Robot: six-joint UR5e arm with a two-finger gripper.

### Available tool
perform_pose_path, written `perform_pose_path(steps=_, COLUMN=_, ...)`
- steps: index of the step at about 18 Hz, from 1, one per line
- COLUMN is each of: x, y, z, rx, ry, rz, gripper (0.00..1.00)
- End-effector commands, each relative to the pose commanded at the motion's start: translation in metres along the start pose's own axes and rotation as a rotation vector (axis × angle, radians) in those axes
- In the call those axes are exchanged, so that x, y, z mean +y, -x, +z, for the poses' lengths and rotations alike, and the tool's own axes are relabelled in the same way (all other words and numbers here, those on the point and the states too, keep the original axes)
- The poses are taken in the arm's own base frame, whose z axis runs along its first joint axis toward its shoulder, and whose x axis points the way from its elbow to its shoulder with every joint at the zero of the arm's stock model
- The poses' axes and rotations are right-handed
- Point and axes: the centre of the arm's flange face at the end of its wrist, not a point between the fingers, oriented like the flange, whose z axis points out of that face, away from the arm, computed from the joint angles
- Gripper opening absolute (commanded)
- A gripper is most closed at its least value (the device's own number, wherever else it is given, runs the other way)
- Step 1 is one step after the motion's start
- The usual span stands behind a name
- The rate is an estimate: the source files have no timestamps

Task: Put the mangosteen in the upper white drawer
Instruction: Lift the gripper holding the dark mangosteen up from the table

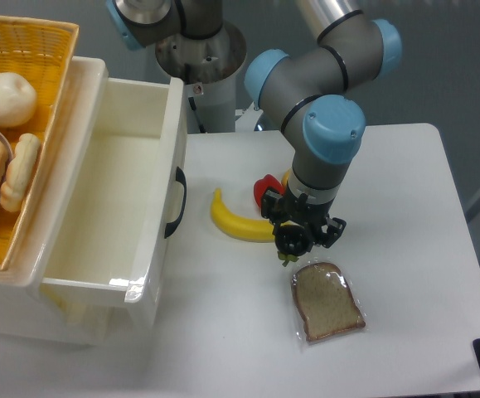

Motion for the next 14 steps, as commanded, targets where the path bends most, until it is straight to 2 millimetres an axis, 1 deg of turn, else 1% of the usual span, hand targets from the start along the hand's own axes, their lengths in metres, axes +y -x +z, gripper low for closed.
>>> perform_pose_path(steps=1, x=0.0, y=-0.004, z=0.004, rx=0.008, ry=0.003, rz=0.004, gripper=0.44)
perform_pose_path(steps=3, x=0.0, y=-0.001, z=-0.01, rx=-0.014, ry=-0.01, rz=-0.01, gripper=0.44)
perform_pose_path(steps=5, x=0.001, y=-0.002, z=-0.013, rx=-0.016, ry=-0.013, rz=-0.035, gripper=0.44)
perform_pose_path(steps=7, x=0.007, y=-0.004, z=-0.031, rx=-0.026, ry=-0.03, rz=-0.076, gripper=0.44)
perform_pose_path(steps=9, x=0.013, y=-0.007, z=-0.044, rx=-0.016, ry=-0.042, rz=-0.111, gripper=0.44)
perform_pose_path(steps=11, x=0.018, y=-0.016, z=-0.066, rx=-0.003, ry=-0.074, rz=-0.172, gripper=0.44)
perform_pose_path(steps=14, x=0.016, y=-0.032, z=-0.097, rx=0.011, ry=-0.154, rz=-0.271, gripper=0.44)
